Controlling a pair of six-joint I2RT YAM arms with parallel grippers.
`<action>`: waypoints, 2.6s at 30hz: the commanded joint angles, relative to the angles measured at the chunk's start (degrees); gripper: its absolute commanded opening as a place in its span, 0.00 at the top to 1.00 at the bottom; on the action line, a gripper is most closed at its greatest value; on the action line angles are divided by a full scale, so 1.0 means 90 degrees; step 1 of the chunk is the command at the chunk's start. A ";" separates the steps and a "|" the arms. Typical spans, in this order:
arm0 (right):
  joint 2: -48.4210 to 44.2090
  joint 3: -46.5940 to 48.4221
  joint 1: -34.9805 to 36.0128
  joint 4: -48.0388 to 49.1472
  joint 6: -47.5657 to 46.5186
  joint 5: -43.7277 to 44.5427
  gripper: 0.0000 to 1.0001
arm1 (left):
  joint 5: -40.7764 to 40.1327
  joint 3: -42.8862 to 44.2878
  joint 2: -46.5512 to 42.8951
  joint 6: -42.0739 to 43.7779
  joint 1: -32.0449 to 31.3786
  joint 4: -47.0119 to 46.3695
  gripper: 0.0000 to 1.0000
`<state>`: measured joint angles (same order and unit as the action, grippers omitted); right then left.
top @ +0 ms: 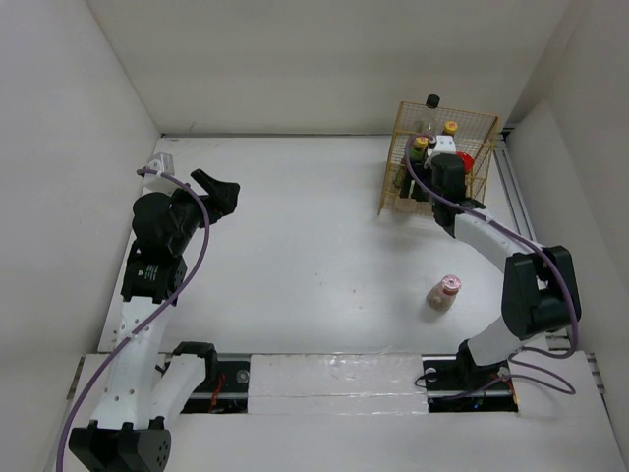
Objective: Organize the condiment bottles
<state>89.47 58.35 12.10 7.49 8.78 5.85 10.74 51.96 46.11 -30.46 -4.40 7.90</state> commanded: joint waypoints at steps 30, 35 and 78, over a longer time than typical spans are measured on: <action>-0.5625 -0.1972 -0.0299 -0.4384 0.1222 0.0807 0.46 | -0.0022 0.0066 -0.0288 -0.0248 0.0021 -0.0097 0.19; -0.5246 -0.1367 -0.0184 -0.5913 0.1222 -0.0171 0.13 | -0.0480 0.0193 -0.0863 -0.0249 -0.0378 0.0332 0.13; -0.3300 -0.1083 -0.0319 -0.6847 0.1232 -0.0259 0.49 | -0.2073 0.0164 -0.1871 0.0484 -0.2020 0.1036 0.06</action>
<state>60.51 48.60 9.39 -56.75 19.49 4.01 -6.92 53.60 29.74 -27.22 -22.20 17.89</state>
